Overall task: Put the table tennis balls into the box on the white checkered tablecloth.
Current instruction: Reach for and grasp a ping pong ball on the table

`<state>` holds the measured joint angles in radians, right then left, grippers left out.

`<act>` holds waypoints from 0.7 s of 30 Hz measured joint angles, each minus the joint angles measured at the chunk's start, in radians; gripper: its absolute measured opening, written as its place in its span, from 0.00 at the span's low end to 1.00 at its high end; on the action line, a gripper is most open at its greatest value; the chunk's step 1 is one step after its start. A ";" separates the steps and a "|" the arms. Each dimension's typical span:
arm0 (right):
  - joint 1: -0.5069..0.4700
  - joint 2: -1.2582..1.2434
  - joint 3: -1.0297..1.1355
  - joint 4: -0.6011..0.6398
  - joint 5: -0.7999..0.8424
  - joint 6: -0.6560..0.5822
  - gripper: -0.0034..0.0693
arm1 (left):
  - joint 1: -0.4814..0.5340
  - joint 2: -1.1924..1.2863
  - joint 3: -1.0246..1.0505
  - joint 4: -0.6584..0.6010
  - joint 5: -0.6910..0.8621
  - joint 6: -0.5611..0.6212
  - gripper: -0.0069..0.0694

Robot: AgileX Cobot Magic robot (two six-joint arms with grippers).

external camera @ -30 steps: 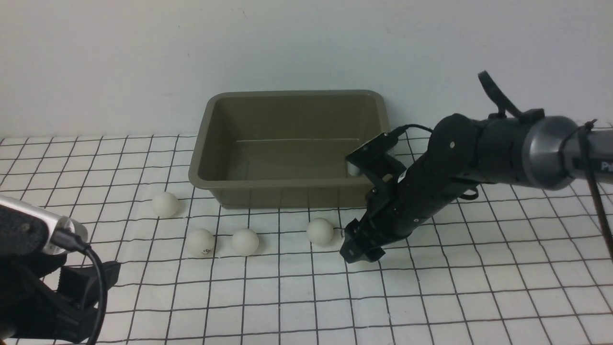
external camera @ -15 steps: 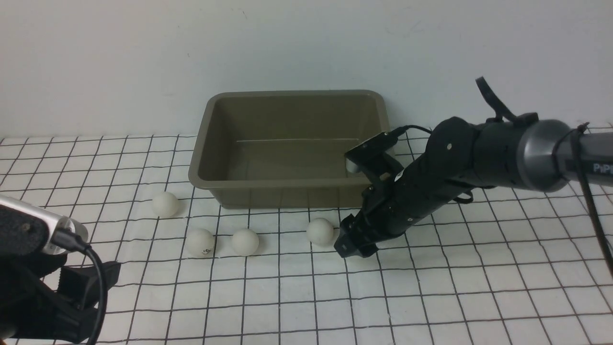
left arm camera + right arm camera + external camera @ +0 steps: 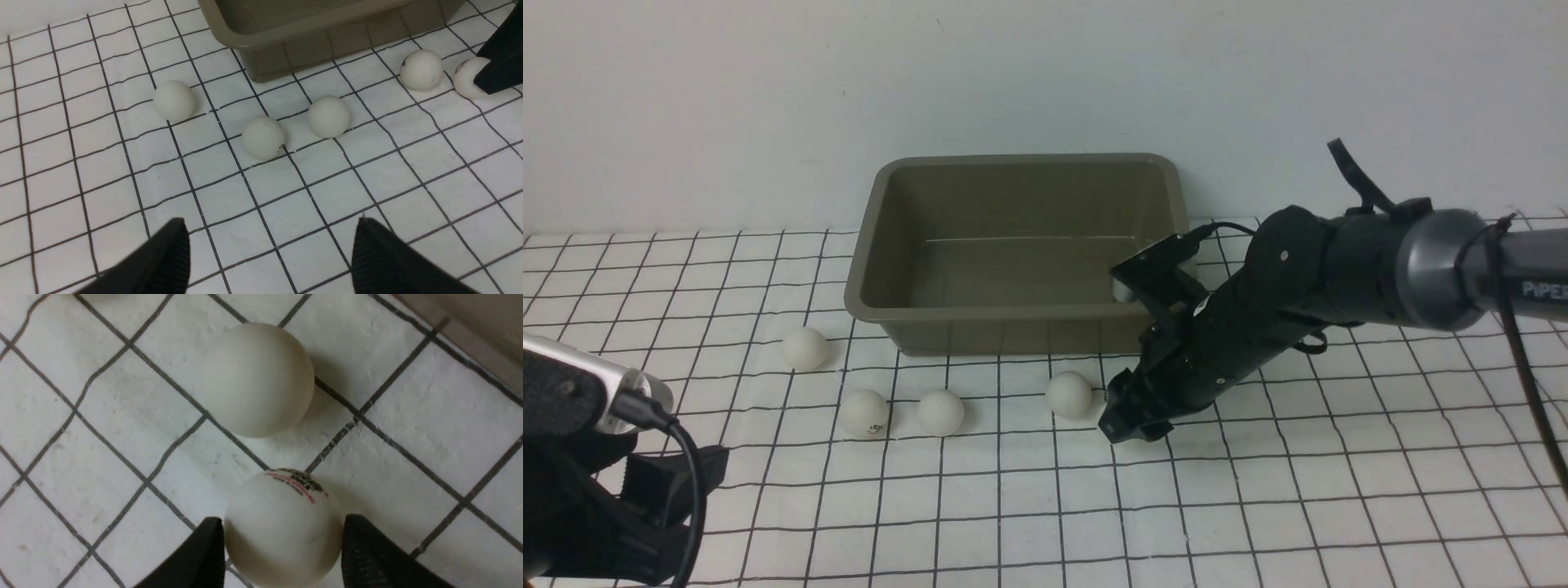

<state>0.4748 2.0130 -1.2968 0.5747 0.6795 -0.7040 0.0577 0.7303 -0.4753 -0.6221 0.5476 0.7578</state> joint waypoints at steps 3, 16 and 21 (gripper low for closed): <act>0.000 0.003 0.000 0.006 0.000 -0.003 0.54 | 0.000 0.000 0.000 0.000 0.000 0.000 0.72; 0.000 0.004 0.000 0.054 -0.007 -0.039 0.51 | 0.000 0.000 0.000 0.000 0.000 0.000 0.72; 0.000 -0.017 0.000 0.022 -0.006 -0.047 0.51 | 0.000 0.000 0.000 0.000 0.000 0.000 0.72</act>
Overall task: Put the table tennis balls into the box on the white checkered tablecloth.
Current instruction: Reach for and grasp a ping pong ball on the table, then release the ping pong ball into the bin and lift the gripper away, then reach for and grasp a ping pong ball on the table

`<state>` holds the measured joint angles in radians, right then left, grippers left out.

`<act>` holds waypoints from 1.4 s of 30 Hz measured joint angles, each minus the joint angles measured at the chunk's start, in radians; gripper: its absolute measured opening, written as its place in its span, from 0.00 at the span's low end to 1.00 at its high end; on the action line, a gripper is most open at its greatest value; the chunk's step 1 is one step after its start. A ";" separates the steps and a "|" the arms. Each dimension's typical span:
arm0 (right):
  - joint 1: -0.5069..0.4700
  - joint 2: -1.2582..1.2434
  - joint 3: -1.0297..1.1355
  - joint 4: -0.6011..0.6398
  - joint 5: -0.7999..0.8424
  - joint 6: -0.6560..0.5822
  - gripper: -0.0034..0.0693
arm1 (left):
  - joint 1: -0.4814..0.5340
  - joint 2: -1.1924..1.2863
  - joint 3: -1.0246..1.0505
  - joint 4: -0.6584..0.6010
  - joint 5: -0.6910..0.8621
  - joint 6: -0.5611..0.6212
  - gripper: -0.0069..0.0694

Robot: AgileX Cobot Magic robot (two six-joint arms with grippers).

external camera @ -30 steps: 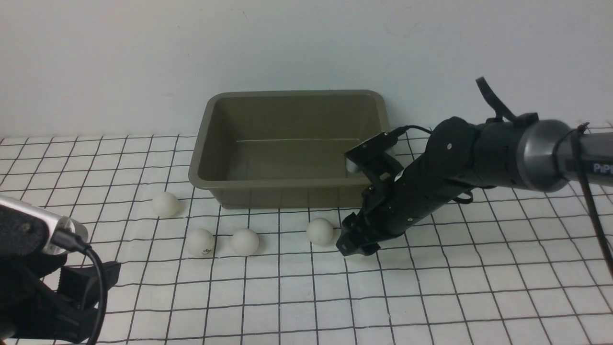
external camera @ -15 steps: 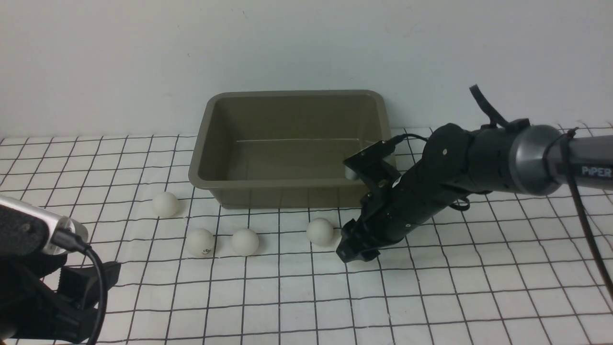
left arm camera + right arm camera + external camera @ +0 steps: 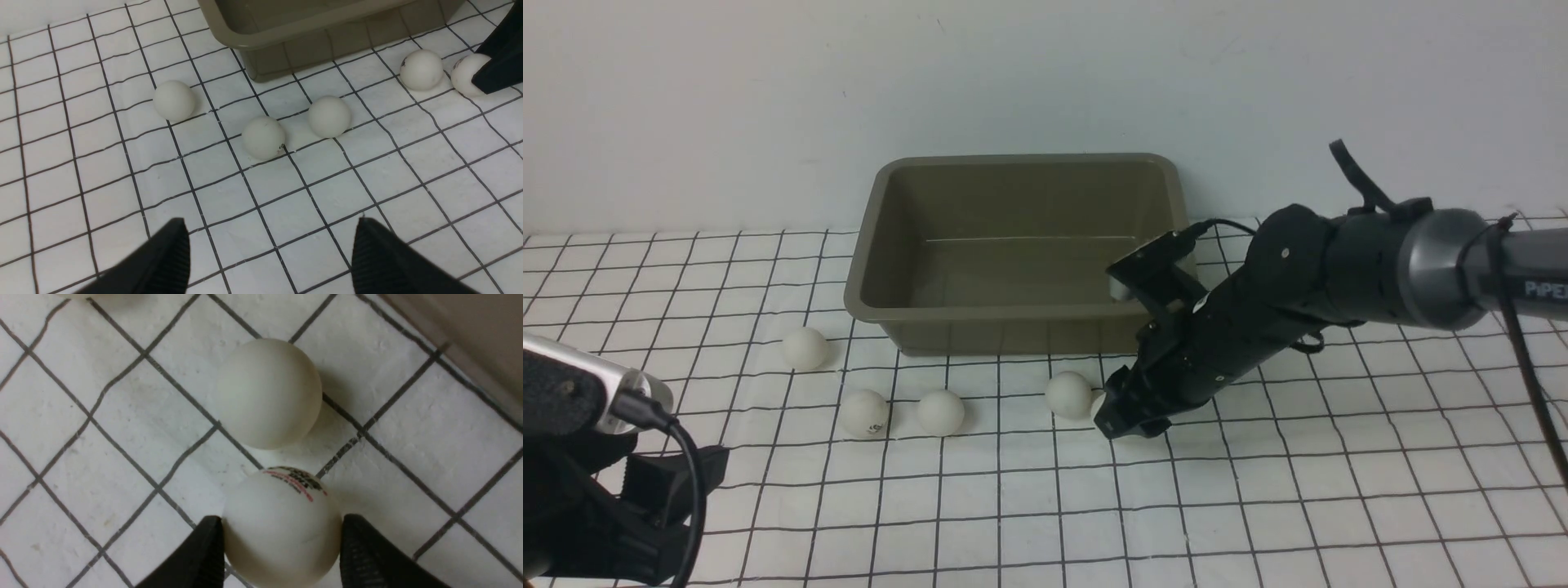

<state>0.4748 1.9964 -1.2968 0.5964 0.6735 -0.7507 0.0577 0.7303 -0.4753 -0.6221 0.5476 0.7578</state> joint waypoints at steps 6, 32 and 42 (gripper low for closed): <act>0.000 -0.141 0.000 -0.081 0.021 0.022 0.51 | 0.000 0.000 0.000 0.000 0.000 0.000 0.72; -0.075 0.083 -0.443 -0.119 0.075 -0.026 0.78 | 0.000 0.000 0.000 -0.001 0.001 0.028 0.72; -0.076 -0.168 -0.450 -0.263 0.241 0.144 0.82 | 0.000 0.000 0.000 -0.012 0.001 0.035 0.72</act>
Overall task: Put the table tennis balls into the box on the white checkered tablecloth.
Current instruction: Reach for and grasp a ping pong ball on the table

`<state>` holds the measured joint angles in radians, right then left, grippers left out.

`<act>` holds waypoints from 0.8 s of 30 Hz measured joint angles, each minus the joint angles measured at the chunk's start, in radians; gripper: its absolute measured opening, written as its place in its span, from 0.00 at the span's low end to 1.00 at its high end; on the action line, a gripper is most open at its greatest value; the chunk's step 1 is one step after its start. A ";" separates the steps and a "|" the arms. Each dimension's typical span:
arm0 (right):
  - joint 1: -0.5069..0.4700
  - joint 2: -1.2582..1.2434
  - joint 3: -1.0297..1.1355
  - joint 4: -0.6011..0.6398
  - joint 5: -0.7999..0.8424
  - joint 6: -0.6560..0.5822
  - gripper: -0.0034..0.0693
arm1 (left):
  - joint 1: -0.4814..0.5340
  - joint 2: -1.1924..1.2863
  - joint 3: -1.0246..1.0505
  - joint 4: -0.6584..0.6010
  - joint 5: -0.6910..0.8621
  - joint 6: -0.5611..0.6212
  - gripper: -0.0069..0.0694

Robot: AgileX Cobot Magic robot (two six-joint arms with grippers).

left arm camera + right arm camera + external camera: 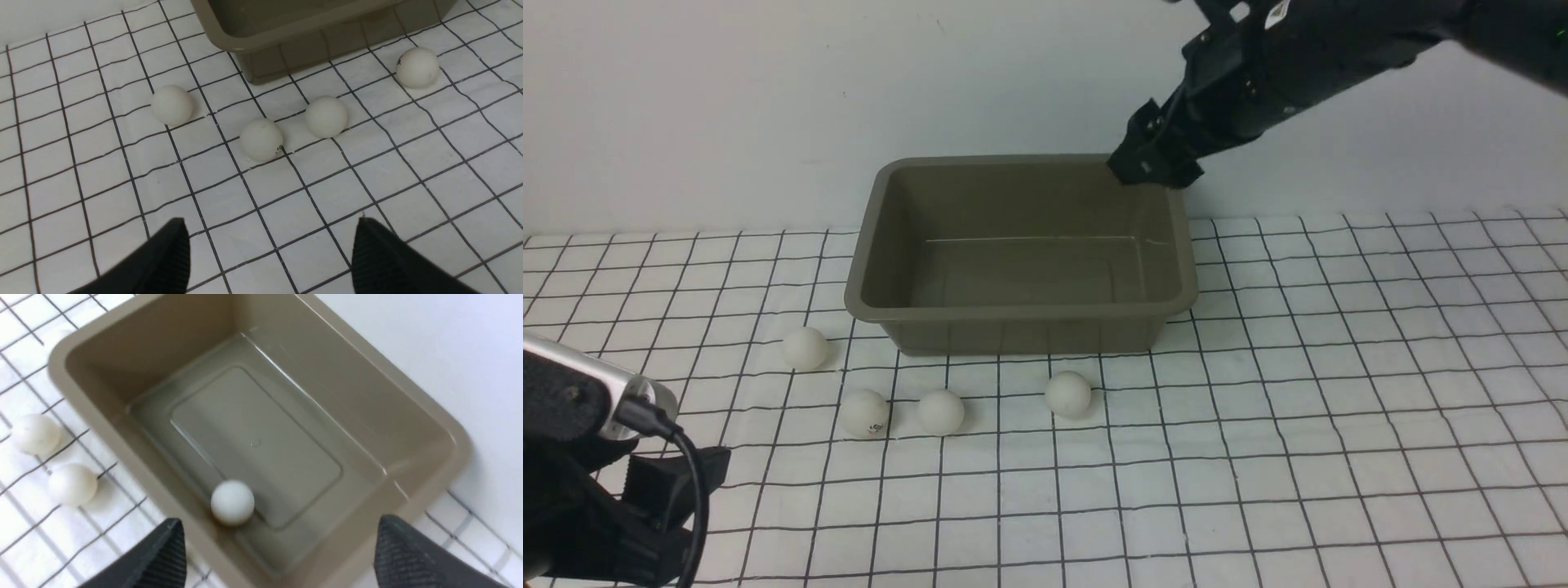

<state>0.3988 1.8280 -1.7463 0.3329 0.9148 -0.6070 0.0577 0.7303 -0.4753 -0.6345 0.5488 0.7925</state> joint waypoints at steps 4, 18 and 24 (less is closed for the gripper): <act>0.000 -0.066 -0.001 -0.105 0.125 0.116 0.82 | 0.000 0.000 0.000 -0.024 0.000 0.001 0.72; -0.001 -0.306 0.162 -0.224 0.339 0.395 0.82 | 0.000 0.000 0.000 -0.040 0.003 0.007 0.72; 0.069 -0.381 0.508 -0.135 0.192 0.424 0.82 | 0.000 0.000 0.000 -0.040 0.003 0.007 0.72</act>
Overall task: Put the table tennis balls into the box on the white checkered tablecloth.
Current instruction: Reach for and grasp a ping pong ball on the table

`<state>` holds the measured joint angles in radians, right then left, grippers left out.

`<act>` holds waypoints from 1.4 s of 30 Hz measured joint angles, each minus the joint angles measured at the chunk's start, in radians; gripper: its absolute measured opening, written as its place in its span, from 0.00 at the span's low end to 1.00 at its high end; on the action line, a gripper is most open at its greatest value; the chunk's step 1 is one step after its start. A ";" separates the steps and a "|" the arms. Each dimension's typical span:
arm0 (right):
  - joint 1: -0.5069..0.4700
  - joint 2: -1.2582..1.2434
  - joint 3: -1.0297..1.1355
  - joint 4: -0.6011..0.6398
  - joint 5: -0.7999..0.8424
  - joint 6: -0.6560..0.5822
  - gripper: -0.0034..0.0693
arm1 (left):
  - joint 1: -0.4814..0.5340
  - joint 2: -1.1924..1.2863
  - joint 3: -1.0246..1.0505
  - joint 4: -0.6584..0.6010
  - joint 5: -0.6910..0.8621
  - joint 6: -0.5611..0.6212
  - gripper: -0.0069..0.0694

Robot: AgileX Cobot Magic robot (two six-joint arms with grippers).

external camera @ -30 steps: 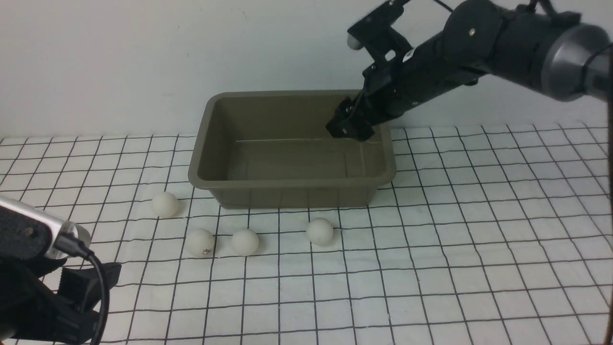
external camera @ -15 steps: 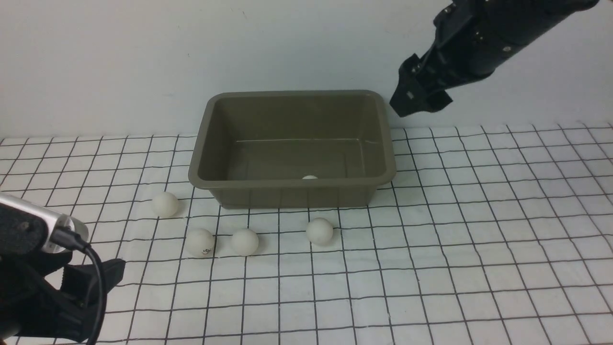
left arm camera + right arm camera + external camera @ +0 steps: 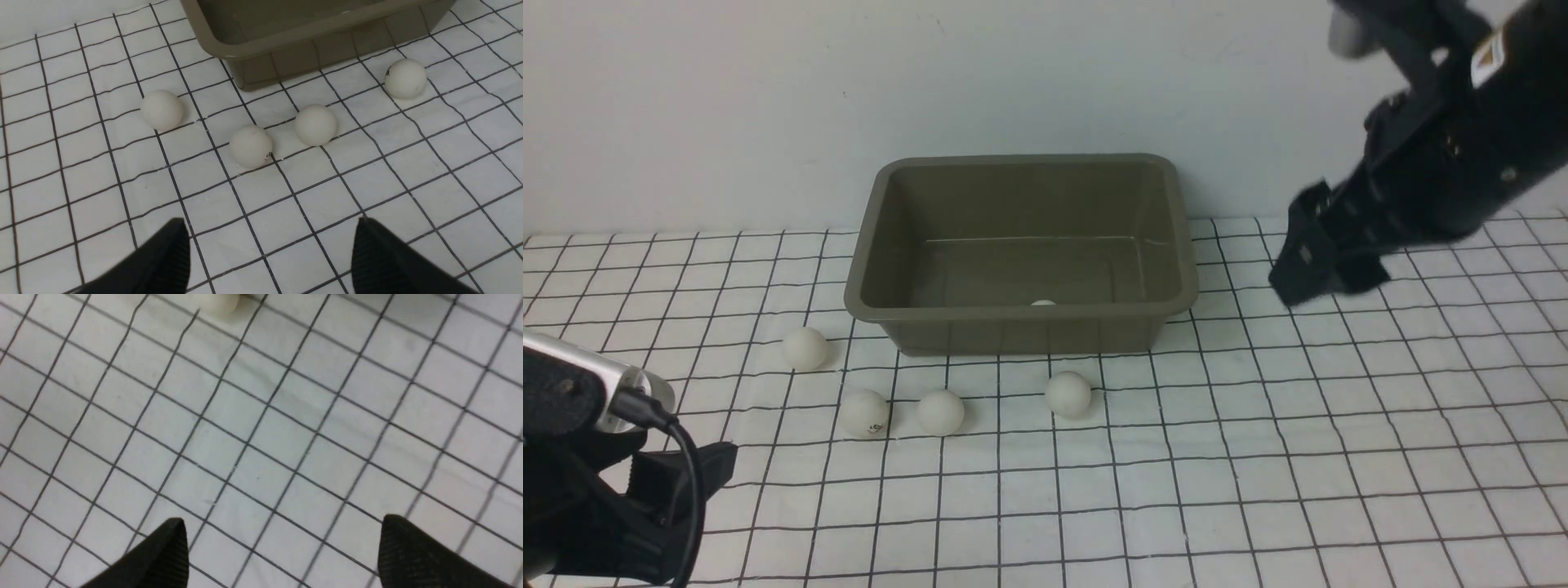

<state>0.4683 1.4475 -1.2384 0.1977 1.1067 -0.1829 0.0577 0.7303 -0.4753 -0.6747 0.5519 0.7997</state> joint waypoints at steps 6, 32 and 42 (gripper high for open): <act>0.137 0.070 0.167 0.038 -0.391 0.079 0.82 | 0.000 0.000 0.000 0.000 0.001 0.000 0.72; 0.194 0.427 0.170 -0.032 -0.988 0.134 0.82 | 0.000 0.000 0.000 0.000 0.000 0.036 0.72; 0.204 0.443 0.155 -0.001 -0.975 0.137 0.82 | 0.000 0.000 0.000 -0.001 0.000 0.037 0.72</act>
<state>0.6721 1.8905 -1.0838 0.1963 0.1318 -0.0461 0.0577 0.7303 -0.4753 -0.6757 0.5516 0.8369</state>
